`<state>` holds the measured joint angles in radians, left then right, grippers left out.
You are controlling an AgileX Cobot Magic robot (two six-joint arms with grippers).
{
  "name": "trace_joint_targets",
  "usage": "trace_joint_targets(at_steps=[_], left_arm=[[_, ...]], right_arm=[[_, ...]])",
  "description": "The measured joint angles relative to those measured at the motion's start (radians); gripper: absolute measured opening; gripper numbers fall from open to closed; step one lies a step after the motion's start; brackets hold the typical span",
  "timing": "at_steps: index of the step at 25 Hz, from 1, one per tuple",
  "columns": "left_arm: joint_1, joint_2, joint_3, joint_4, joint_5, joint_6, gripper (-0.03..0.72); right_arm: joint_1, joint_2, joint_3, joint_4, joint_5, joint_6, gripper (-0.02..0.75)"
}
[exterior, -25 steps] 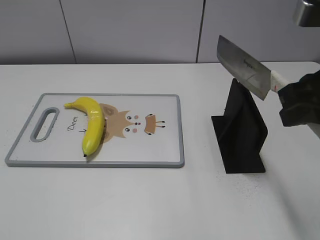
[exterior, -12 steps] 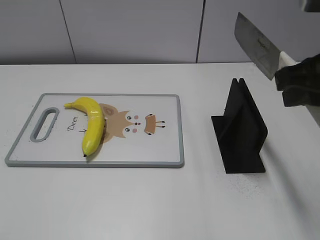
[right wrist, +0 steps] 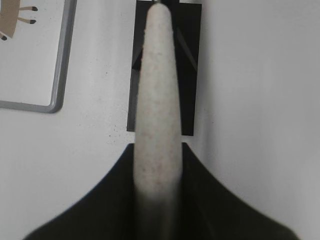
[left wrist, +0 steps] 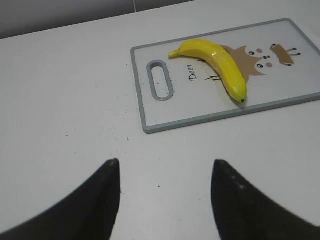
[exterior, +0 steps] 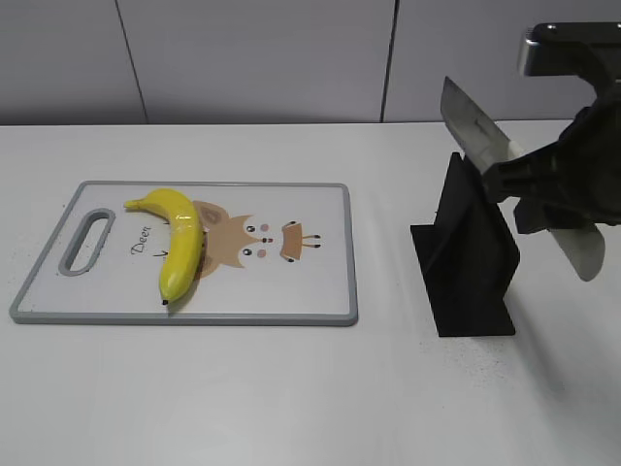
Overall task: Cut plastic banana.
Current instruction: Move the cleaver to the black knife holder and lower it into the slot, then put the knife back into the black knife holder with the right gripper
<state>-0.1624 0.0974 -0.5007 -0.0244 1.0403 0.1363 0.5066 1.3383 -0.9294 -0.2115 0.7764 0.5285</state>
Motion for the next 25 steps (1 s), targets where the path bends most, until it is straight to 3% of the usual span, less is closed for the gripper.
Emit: trace_joint_targets(at_steps=[25], left_arm=[[0.0, 0.0, 0.0, 0.0, 0.0, 0.0, 0.554]], right_arm=[[0.0, 0.097, 0.049, -0.043, -0.09, 0.069, 0.181]])
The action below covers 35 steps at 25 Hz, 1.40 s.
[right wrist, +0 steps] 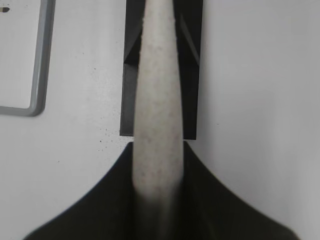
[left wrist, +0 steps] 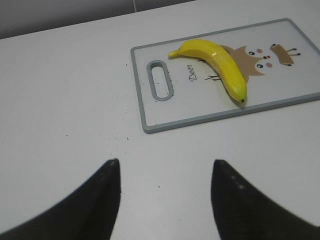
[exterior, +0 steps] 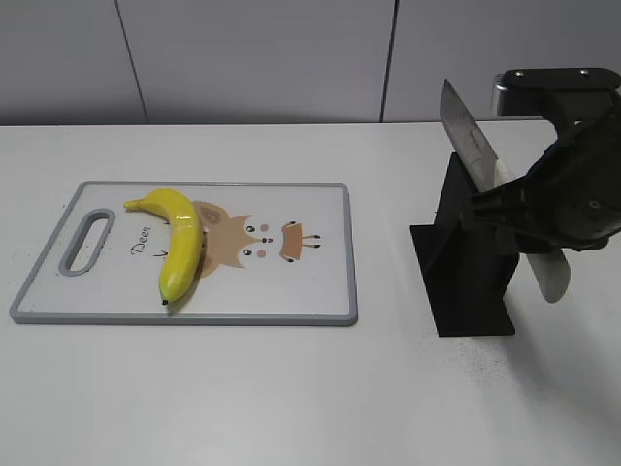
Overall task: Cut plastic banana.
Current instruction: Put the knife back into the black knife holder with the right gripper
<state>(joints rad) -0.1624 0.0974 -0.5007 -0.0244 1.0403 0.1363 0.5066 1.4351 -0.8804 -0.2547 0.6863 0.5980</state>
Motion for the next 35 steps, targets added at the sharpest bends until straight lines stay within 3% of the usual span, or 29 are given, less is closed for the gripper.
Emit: trace_joint_targets(at_steps=[15, 35], left_arm=[[0.0, 0.0, 0.0, 0.0, 0.0, 0.0, 0.554], [0.0, 0.0, 0.0, -0.001, -0.001, 0.0, 0.552]], right_arm=[[0.0, -0.107, 0.017, -0.035, -0.045, 0.029, 0.181], [0.0, -0.021, 0.032, -0.048, -0.046, 0.029, 0.181]])
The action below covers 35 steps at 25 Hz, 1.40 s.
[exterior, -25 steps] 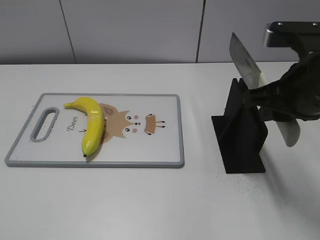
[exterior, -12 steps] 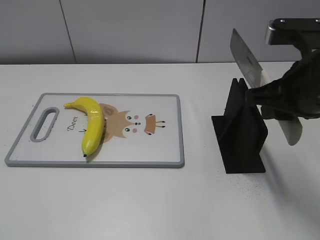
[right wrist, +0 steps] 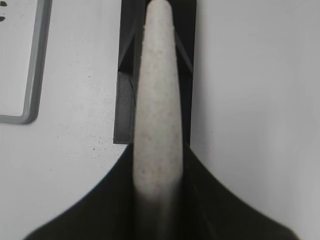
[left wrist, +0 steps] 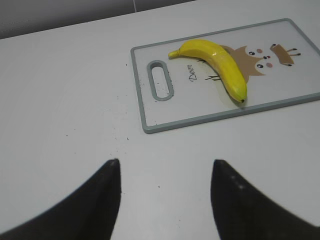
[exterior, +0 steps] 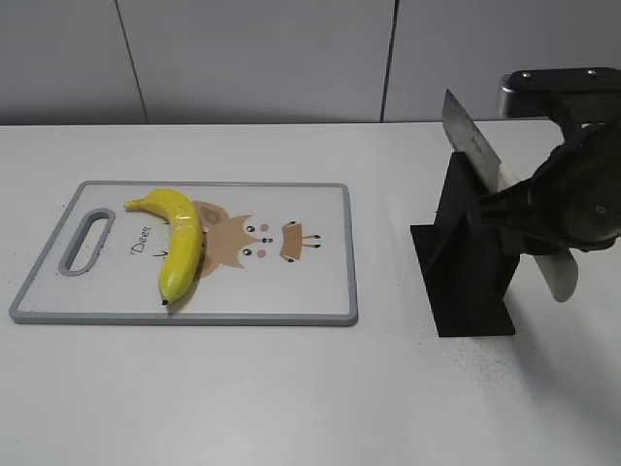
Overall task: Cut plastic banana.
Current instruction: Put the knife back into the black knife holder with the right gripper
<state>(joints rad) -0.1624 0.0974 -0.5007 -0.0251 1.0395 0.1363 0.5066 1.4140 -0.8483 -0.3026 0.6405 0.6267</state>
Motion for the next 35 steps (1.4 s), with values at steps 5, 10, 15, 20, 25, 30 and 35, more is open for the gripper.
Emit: trace_joint_targets(at_steps=[5, 10, 15, 20, 25, 30, 35], left_arm=[[0.0, 0.0, 0.0, 0.0, 0.0, 0.0, 0.552], [0.0, 0.0, 0.0, 0.0, 0.0, 0.0, 0.552], [0.0, 0.0, 0.0, 0.0, 0.0, 0.0, 0.552], [0.0, 0.0, 0.0, 0.0, 0.0, 0.0, 0.552], [0.0, 0.0, 0.0, 0.0, 0.0, 0.0, 0.552], [0.0, 0.0, 0.0, 0.0, 0.0, 0.0, 0.552], [0.0, 0.0, 0.0, 0.0, 0.0, 0.0, 0.552]], right_arm=[[0.0, 0.035, 0.0, -0.001, -0.003, 0.0, 0.181], [0.0, 0.038, 0.0, -0.002, -0.007, 0.0, 0.181], [0.0, 0.038, 0.0, 0.002, -0.007, 0.0, 0.181], [0.0, 0.038, 0.0, 0.007, -0.014, 0.0, 0.334], [0.0, 0.038, 0.0, 0.007, -0.015, 0.0, 0.593], [0.0, 0.018, 0.0, 0.007, -0.015, 0.0, 0.633], [0.0, -0.084, -0.001, 0.006, -0.038, -0.051, 0.633]])
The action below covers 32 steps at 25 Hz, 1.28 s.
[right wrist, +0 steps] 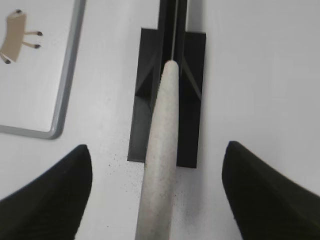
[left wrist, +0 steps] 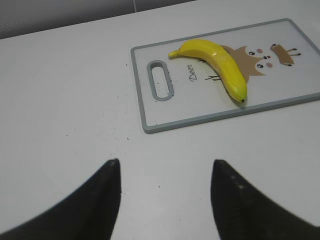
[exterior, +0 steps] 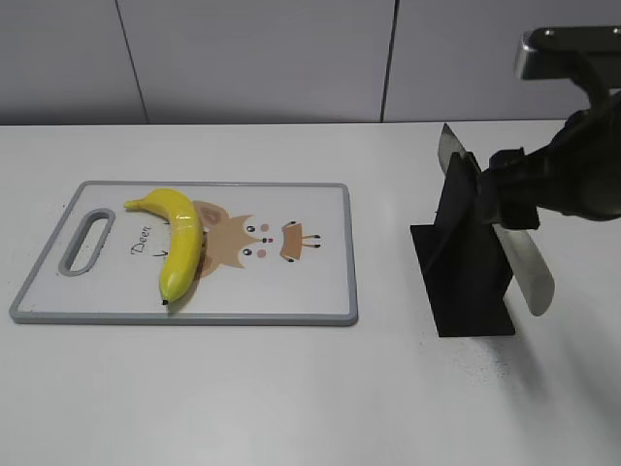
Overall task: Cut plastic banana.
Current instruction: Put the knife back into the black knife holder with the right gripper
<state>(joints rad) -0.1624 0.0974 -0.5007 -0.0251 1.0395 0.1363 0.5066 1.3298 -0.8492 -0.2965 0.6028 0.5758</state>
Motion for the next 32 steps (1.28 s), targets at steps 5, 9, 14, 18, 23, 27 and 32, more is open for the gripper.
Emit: trace_joint_targets(at_steps=[5, 9, 14, 18, 23, 27, 32], left_arm=[[0.0, 0.0, 0.0, 0.0, 0.0, 0.0, 0.552], [0.0, 0.0, 0.0, 0.0, 0.0, 0.0, 0.552], [0.0, 0.0, 0.0, 0.0, 0.0, 0.0, 0.552], [0.0, 0.0, 0.0, 0.0, 0.0, 0.0, 0.552], [0.0, 0.0, 0.0, 0.0, 0.0, 0.0, 0.555], [0.0, 0.0, 0.0, 0.0, 0.0, 0.0, 0.582], [0.0, 0.0, 0.0, 0.0, 0.0, 0.0, 0.585]], right_arm=[[0.0, -0.118, -0.001, 0.005, -0.007, -0.128, 0.631], [0.0, -0.203, -0.001, 0.089, -0.002, -0.282, 0.616], [0.0, -0.303, 0.03, 0.23, 0.072, -0.45, 0.585], [0.0, -0.404, 0.095, 0.269, 0.099, -0.521, 0.58], [0.0, -0.547, 0.185, 0.302, 0.154, -0.585, 0.58], [0.0, -0.687, 0.259, 0.326, 0.208, -0.617, 0.58], [0.0, -0.866, 0.346, 0.328, 0.263, -0.622, 0.58]])
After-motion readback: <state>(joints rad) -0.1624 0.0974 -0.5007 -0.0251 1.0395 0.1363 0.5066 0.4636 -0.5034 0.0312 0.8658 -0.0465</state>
